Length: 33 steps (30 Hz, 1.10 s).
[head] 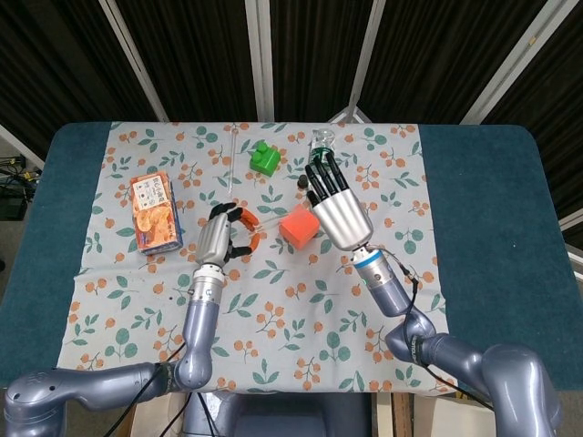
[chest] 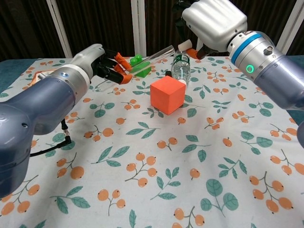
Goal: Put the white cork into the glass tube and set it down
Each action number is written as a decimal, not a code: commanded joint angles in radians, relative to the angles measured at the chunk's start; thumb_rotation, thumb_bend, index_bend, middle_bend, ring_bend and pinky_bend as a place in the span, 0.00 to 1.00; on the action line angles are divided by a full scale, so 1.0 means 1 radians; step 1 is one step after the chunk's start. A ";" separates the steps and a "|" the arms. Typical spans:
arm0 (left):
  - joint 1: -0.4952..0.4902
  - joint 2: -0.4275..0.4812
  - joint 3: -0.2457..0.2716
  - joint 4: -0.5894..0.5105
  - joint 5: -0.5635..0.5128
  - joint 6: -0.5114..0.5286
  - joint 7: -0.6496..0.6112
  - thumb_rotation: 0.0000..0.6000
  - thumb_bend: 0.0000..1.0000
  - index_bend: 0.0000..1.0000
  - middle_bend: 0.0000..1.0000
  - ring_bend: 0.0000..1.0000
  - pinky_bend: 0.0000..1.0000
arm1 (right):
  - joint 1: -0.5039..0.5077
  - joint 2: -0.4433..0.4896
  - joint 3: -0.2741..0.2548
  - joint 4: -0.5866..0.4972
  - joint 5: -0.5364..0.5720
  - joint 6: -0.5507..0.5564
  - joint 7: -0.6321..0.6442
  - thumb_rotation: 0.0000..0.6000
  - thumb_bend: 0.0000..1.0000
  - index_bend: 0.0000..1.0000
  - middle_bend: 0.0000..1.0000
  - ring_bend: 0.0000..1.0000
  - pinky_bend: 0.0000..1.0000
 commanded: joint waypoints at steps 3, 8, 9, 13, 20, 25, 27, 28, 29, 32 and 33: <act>-0.005 -0.006 -0.002 0.006 -0.002 -0.003 -0.001 1.00 0.84 0.54 0.50 0.14 0.04 | 0.002 -0.003 -0.001 0.000 -0.001 -0.001 0.000 1.00 0.42 0.59 0.21 0.09 0.00; -0.011 -0.015 0.000 0.013 0.001 -0.008 -0.005 1.00 0.84 0.54 0.50 0.14 0.04 | 0.004 -0.006 -0.001 -0.001 -0.002 -0.002 0.000 1.00 0.42 0.59 0.21 0.09 0.00; -0.012 -0.016 0.002 0.014 0.003 -0.008 -0.006 1.00 0.84 0.54 0.50 0.14 0.04 | 0.004 -0.007 -0.001 0.000 -0.002 -0.002 0.000 1.00 0.42 0.59 0.21 0.09 0.00; -0.012 -0.021 0.004 0.016 0.008 -0.007 -0.012 1.00 0.84 0.54 0.50 0.14 0.04 | 0.003 -0.009 0.000 0.001 0.001 -0.003 0.001 1.00 0.42 0.59 0.20 0.09 0.00; -0.013 -0.028 0.006 0.021 0.017 -0.005 -0.021 1.00 0.84 0.54 0.50 0.14 0.04 | 0.001 -0.010 -0.002 0.003 0.002 -0.004 0.004 1.00 0.42 0.59 0.21 0.09 0.00; -0.013 -0.034 0.006 0.023 0.020 -0.003 -0.025 1.00 0.84 0.54 0.50 0.14 0.04 | 0.000 -0.010 -0.004 0.003 0.000 -0.003 0.006 1.00 0.42 0.59 0.21 0.09 0.00; -0.014 -0.036 0.004 0.024 0.018 -0.003 -0.025 1.00 0.84 0.54 0.50 0.14 0.04 | 0.000 -0.010 -0.005 0.003 0.000 -0.003 0.007 1.00 0.42 0.59 0.21 0.09 0.00; -0.015 -0.038 0.002 0.025 0.017 -0.003 -0.025 1.00 0.84 0.54 0.50 0.14 0.04 | 0.000 -0.009 -0.005 0.003 0.000 -0.003 0.007 1.00 0.42 0.59 0.21 0.09 0.00; -0.016 -0.039 0.001 0.026 0.016 -0.002 -0.025 1.00 0.84 0.54 0.50 0.14 0.04 | -0.001 -0.009 -0.006 0.003 -0.001 -0.004 0.007 1.00 0.42 0.59 0.21 0.09 0.00; -0.018 -0.042 -0.003 0.029 0.014 -0.003 -0.025 1.00 0.84 0.53 0.50 0.14 0.04 | -0.002 -0.008 -0.007 0.003 0.000 -0.005 0.010 1.00 0.42 0.59 0.21 0.09 0.00; -0.019 -0.043 -0.005 0.029 0.014 -0.002 -0.025 1.00 0.84 0.53 0.50 0.14 0.04 | -0.002 -0.008 -0.007 0.003 0.000 -0.005 0.010 1.00 0.42 0.59 0.21 0.09 0.00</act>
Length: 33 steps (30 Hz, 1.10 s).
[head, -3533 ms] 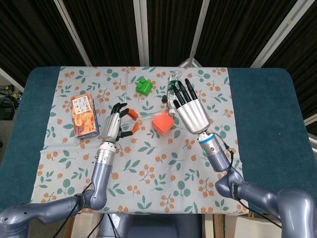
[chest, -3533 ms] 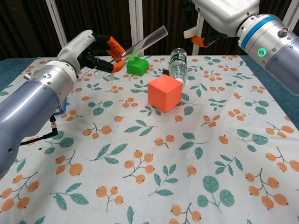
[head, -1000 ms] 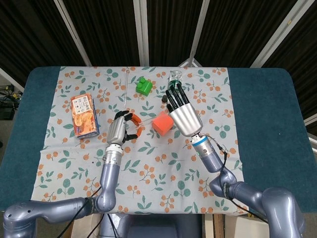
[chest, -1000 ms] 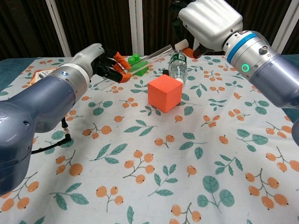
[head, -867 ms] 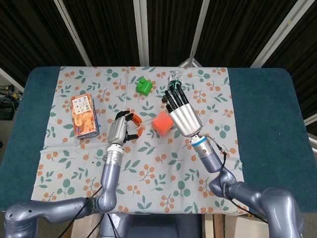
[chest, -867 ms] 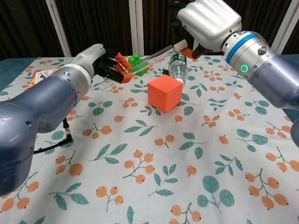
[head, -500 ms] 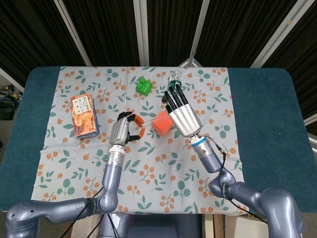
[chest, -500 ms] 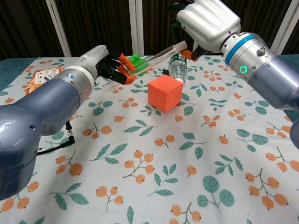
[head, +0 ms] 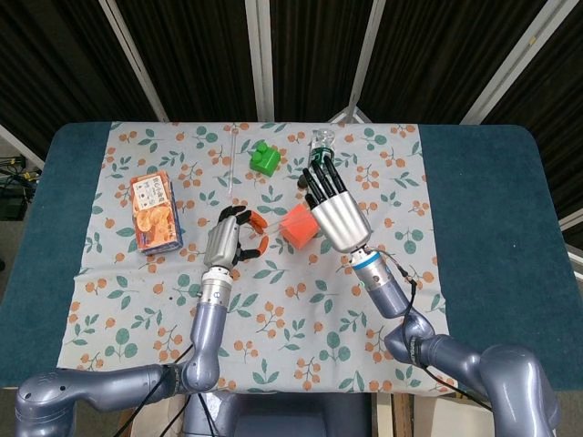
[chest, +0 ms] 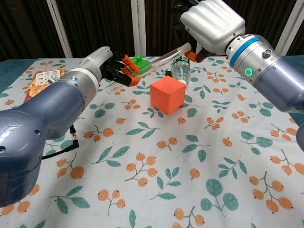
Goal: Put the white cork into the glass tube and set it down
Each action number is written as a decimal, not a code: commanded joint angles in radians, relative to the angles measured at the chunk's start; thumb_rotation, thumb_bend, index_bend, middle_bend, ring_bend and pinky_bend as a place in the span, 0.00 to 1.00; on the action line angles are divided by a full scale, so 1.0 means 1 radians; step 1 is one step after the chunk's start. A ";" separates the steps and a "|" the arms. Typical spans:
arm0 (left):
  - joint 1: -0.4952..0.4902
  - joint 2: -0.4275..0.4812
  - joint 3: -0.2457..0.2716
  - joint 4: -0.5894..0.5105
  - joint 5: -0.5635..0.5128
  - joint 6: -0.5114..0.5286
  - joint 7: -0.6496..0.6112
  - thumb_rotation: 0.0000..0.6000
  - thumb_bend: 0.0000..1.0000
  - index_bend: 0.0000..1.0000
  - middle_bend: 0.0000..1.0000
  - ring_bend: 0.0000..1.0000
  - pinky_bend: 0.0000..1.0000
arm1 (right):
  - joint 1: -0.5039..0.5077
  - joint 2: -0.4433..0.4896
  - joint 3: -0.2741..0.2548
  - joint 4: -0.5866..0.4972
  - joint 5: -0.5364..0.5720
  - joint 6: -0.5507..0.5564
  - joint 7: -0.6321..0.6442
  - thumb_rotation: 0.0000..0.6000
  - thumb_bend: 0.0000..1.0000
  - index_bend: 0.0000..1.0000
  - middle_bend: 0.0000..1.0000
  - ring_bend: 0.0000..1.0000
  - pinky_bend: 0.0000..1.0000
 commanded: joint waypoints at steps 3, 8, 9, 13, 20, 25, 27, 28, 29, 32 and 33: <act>-0.004 -0.005 -0.007 0.003 -0.001 0.000 -0.002 1.00 0.84 0.53 0.50 0.14 0.04 | -0.002 0.000 -0.003 -0.002 -0.003 0.002 0.000 1.00 0.42 0.59 0.21 0.09 0.00; -0.007 -0.013 -0.010 0.009 0.005 0.003 -0.009 1.00 0.84 0.53 0.50 0.14 0.04 | -0.007 0.002 -0.007 -0.005 -0.006 0.007 -0.009 1.00 0.42 0.59 0.21 0.09 0.00; -0.008 -0.015 -0.011 0.012 0.004 0.002 -0.011 1.00 0.84 0.53 0.50 0.14 0.04 | -0.007 0.003 -0.008 -0.007 -0.006 0.007 -0.010 1.00 0.42 0.59 0.21 0.09 0.00; -0.009 -0.021 -0.011 0.020 0.006 0.002 -0.017 1.00 0.84 0.53 0.50 0.14 0.04 | -0.014 0.007 -0.011 -0.016 -0.007 0.013 -0.018 1.00 0.42 0.59 0.21 0.09 0.00; -0.015 -0.029 -0.016 0.034 0.011 -0.004 -0.023 1.00 0.84 0.53 0.50 0.14 0.04 | -0.018 0.009 -0.012 -0.028 -0.008 0.012 -0.027 1.00 0.42 0.59 0.21 0.09 0.00; -0.019 -0.035 -0.015 0.040 0.017 -0.007 -0.026 1.00 0.84 0.53 0.50 0.14 0.04 | -0.021 0.009 -0.013 -0.033 -0.009 0.014 -0.030 1.00 0.42 0.59 0.20 0.09 0.00; -0.021 -0.037 -0.015 0.043 0.018 -0.008 -0.027 1.00 0.84 0.53 0.50 0.14 0.04 | -0.021 0.010 -0.013 -0.036 -0.010 0.016 -0.031 1.00 0.42 0.59 0.21 0.09 0.00; -0.021 -0.038 -0.016 0.045 0.020 -0.009 -0.028 1.00 0.84 0.53 0.50 0.14 0.04 | -0.021 0.011 -0.012 -0.037 -0.011 0.016 -0.032 1.00 0.42 0.59 0.21 0.09 0.00; -0.022 -0.039 -0.016 0.046 0.021 -0.009 -0.029 1.00 0.84 0.53 0.50 0.14 0.04 | -0.020 0.011 -0.011 -0.037 -0.010 0.014 -0.032 1.00 0.42 0.59 0.20 0.09 0.00; -0.023 -0.041 -0.016 0.049 0.026 -0.010 -0.033 1.00 0.84 0.53 0.50 0.14 0.04 | -0.022 0.014 -0.011 -0.039 -0.010 0.015 -0.033 1.00 0.42 0.59 0.20 0.09 0.00; -0.023 -0.041 -0.017 0.049 0.028 -0.010 -0.035 1.00 0.84 0.53 0.50 0.14 0.04 | -0.024 0.015 -0.012 -0.042 -0.011 0.017 -0.034 1.00 0.42 0.59 0.21 0.09 0.00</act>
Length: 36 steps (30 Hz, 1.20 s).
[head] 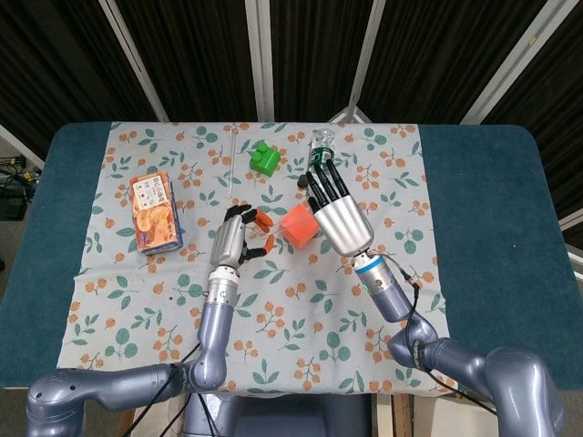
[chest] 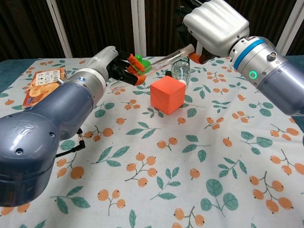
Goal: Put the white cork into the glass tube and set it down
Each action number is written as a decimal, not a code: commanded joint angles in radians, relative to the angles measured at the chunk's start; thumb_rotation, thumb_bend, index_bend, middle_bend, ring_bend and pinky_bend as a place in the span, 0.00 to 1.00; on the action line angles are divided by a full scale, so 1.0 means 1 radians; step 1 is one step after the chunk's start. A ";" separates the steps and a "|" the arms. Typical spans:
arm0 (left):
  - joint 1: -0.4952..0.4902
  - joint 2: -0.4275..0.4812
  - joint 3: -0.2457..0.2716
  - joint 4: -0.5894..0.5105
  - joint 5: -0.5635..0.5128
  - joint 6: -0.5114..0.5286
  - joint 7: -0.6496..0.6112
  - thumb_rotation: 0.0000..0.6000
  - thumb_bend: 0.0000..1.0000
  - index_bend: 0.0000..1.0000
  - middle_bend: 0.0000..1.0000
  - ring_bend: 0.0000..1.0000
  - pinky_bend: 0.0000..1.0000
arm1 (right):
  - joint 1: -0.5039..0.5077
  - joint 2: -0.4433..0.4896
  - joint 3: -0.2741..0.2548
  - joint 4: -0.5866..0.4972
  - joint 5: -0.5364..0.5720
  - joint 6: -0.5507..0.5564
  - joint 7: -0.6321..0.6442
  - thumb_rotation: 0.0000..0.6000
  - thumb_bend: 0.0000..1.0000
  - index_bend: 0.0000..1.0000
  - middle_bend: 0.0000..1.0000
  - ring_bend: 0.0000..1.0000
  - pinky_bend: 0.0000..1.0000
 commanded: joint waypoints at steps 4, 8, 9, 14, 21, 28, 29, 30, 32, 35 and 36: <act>0.000 0.000 0.005 0.006 0.019 -0.003 -0.013 1.00 0.84 0.53 0.50 0.14 0.04 | -0.009 0.007 -0.005 -0.010 -0.001 0.004 -0.003 1.00 0.42 0.59 0.21 0.09 0.00; -0.001 0.000 0.010 0.008 0.034 -0.007 -0.022 1.00 0.84 0.53 0.50 0.14 0.04 | -0.011 0.009 -0.005 -0.016 0.000 0.001 -0.003 1.00 0.42 0.59 0.21 0.09 0.00; -0.001 -0.001 0.010 0.008 0.036 -0.008 -0.024 1.00 0.84 0.53 0.50 0.14 0.04 | -0.011 0.009 -0.004 -0.018 0.001 0.001 -0.002 1.00 0.42 0.59 0.20 0.09 0.00; -0.005 -0.005 0.007 0.008 0.041 -0.009 -0.027 1.00 0.84 0.53 0.50 0.14 0.04 | -0.010 0.010 0.001 -0.028 0.001 0.001 -0.005 1.00 0.42 0.56 0.20 0.09 0.00; -0.003 -0.004 0.012 0.009 0.056 -0.011 -0.038 1.00 0.84 0.53 0.50 0.14 0.04 | -0.013 0.017 0.005 -0.037 0.012 -0.012 -0.010 1.00 0.42 0.30 0.16 0.05 0.00; 0.001 -0.004 0.017 0.019 0.078 -0.011 -0.059 1.00 0.84 0.53 0.51 0.14 0.04 | -0.022 0.030 0.003 -0.042 0.017 -0.015 -0.004 1.00 0.42 0.27 0.14 0.04 0.00; 0.002 -0.004 0.018 0.019 0.080 -0.011 -0.061 1.00 0.84 0.53 0.51 0.14 0.04 | -0.022 0.031 0.003 -0.042 0.016 -0.015 -0.004 1.00 0.42 0.26 0.13 0.04 0.00; 0.003 -0.004 0.018 0.019 0.082 -0.011 -0.063 1.00 0.84 0.53 0.51 0.14 0.04 | -0.024 0.033 0.003 -0.043 0.017 -0.015 -0.003 1.00 0.42 0.26 0.13 0.04 0.00; 0.006 -0.004 0.022 0.017 0.087 -0.010 -0.066 1.00 0.84 0.53 0.51 0.14 0.04 | -0.027 0.037 0.003 -0.045 0.019 -0.016 -0.004 1.00 0.42 0.24 0.12 0.03 0.00; 0.011 0.001 0.029 0.008 0.093 -0.010 -0.068 1.00 0.84 0.53 0.51 0.14 0.04 | -0.031 0.043 0.007 -0.051 0.027 -0.018 -0.009 1.00 0.42 0.23 0.11 0.02 0.00; 0.013 0.003 0.032 0.004 0.095 -0.010 -0.069 1.00 0.84 0.53 0.51 0.14 0.04 | -0.032 0.045 0.007 -0.053 0.028 -0.018 -0.009 1.00 0.42 0.23 0.11 0.02 0.00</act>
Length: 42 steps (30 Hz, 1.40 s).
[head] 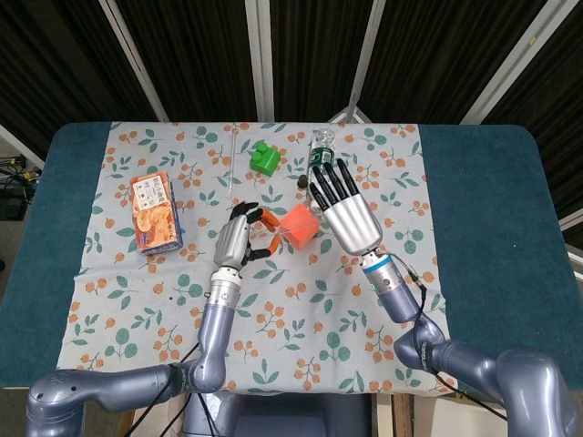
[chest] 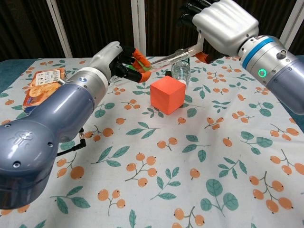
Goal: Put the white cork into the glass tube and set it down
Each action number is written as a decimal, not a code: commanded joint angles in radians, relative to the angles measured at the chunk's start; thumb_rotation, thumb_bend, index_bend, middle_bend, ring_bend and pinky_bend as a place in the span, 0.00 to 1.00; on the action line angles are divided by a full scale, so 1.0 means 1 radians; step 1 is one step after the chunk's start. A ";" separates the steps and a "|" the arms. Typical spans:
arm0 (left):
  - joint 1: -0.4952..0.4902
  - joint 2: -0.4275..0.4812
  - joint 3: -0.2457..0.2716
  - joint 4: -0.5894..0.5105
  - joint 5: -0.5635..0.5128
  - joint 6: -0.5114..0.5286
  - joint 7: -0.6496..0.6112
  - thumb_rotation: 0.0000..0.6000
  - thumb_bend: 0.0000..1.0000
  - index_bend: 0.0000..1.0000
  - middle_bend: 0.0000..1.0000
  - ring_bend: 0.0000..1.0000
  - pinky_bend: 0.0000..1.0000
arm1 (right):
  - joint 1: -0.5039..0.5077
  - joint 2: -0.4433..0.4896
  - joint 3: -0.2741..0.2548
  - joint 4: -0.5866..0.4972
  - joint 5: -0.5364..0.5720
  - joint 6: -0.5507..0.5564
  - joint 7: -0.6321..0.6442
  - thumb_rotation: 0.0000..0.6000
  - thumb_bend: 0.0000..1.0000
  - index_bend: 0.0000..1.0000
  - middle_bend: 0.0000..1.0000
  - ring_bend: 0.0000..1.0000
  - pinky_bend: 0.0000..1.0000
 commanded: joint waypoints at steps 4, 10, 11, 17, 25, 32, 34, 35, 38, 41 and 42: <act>0.023 0.020 0.027 -0.033 0.017 0.002 -0.002 1.00 0.84 0.53 0.51 0.14 0.04 | -0.010 0.017 0.005 -0.016 0.009 0.001 -0.008 1.00 0.42 0.23 0.11 0.02 0.00; 0.063 0.061 0.080 -0.087 0.042 0.001 0.001 1.00 0.84 0.53 0.51 0.14 0.04 | -0.028 0.042 0.008 -0.043 0.023 0.005 -0.021 1.00 0.42 0.23 0.11 0.02 0.00; 0.071 0.069 0.092 -0.095 0.049 0.002 0.001 1.00 0.84 0.53 0.51 0.14 0.04 | -0.031 0.047 0.010 -0.049 0.026 0.005 -0.024 1.00 0.42 0.23 0.11 0.02 0.00; 0.108 0.098 0.140 -0.120 0.068 0.000 -0.005 1.00 0.84 0.53 0.51 0.14 0.04 | -0.040 0.071 0.012 -0.076 0.032 0.005 -0.037 1.00 0.42 0.23 0.11 0.02 0.00; 0.130 0.110 0.191 -0.107 0.108 -0.027 -0.024 1.00 0.84 0.53 0.51 0.14 0.04 | -0.044 0.086 0.016 -0.099 0.036 0.007 -0.052 1.00 0.42 0.23 0.11 0.02 0.00; 0.134 0.103 0.228 -0.051 0.131 -0.078 -0.050 1.00 0.83 0.53 0.51 0.15 0.06 | -0.047 0.091 0.021 -0.106 0.050 -0.003 -0.055 1.00 0.42 0.23 0.11 0.02 0.00; 0.134 0.100 0.237 -0.032 0.134 -0.091 -0.049 1.00 0.83 0.53 0.51 0.15 0.06 | -0.053 0.094 0.018 -0.110 0.049 0.003 -0.057 1.00 0.42 0.23 0.11 0.02 0.00; 0.133 0.098 0.243 -0.019 0.136 -0.098 -0.045 1.00 0.82 0.53 0.51 0.15 0.06 | -0.054 0.094 0.019 -0.111 0.050 0.004 -0.057 1.00 0.42 0.23 0.11 0.02 0.00; 0.134 0.096 0.253 0.004 0.134 -0.119 -0.044 1.00 0.79 0.53 0.51 0.15 0.06 | -0.058 0.095 0.018 -0.115 0.051 0.006 -0.056 1.00 0.42 0.23 0.11 0.01 0.00; 0.137 0.098 0.261 0.013 0.126 -0.136 -0.033 1.00 0.77 0.53 0.50 0.15 0.06 | -0.055 0.094 0.020 -0.113 0.056 -0.001 -0.054 1.00 0.42 0.23 0.11 0.01 0.00; 0.138 0.098 0.262 0.018 0.127 -0.136 -0.027 1.00 0.76 0.53 0.50 0.15 0.06 | -0.057 0.094 0.019 -0.114 0.055 0.001 -0.055 1.00 0.42 0.23 0.11 0.01 0.00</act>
